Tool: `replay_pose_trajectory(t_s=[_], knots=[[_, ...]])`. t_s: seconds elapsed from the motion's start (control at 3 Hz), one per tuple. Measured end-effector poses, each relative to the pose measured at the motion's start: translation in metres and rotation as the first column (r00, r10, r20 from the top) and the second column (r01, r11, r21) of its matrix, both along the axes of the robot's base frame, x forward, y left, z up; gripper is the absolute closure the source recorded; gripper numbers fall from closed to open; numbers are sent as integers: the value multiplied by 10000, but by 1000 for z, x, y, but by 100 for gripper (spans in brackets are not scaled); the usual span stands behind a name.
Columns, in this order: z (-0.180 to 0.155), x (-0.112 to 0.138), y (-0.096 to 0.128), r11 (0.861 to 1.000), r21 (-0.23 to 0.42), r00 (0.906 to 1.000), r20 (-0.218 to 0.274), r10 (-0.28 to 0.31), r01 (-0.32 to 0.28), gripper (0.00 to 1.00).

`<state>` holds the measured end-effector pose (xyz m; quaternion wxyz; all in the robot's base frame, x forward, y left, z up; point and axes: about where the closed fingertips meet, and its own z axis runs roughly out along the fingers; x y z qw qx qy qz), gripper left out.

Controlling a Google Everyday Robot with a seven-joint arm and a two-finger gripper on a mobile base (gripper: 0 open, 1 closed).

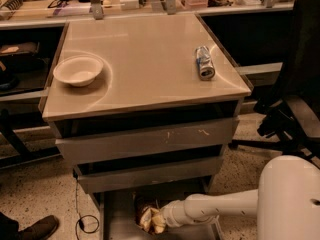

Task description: Place brown chip bag into bottom drawer

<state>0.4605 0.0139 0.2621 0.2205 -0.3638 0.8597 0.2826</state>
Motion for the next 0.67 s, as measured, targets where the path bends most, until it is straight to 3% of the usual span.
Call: replay_pose_trajectory(t_s=[0.33,0.67], knots=[[-14,5,-5,9999,-43,9998,51,-167,167,100],[-36,2,-2,9997,84,9991,-342,-239,242,100]])
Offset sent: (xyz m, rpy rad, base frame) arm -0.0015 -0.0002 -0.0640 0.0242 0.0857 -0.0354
